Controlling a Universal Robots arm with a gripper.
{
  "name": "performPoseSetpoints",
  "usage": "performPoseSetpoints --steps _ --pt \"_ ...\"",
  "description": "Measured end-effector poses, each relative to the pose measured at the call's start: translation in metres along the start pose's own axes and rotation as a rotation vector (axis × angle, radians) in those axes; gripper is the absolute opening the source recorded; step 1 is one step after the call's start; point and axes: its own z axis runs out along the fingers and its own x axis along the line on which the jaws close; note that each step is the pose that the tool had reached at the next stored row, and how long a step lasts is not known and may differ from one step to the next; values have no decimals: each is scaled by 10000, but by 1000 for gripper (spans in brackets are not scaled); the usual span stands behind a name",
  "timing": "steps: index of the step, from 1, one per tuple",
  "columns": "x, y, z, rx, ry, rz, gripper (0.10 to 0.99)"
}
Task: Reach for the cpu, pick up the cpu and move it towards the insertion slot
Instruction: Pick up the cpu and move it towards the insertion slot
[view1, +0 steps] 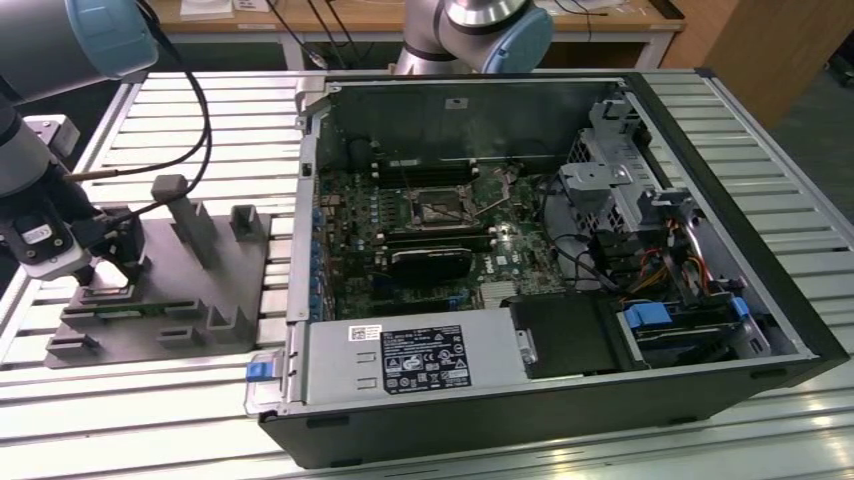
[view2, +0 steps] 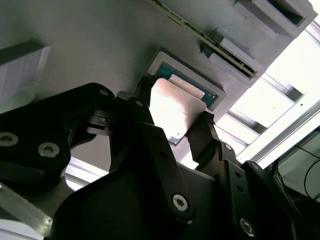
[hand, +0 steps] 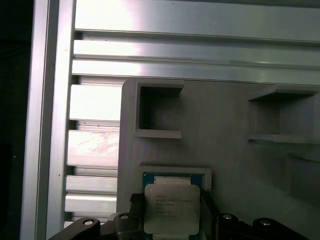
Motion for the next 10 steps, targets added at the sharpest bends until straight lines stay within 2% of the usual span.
performPoseSetpoints --steps 10 --pt "-2 4 -121 1 2 0 541"
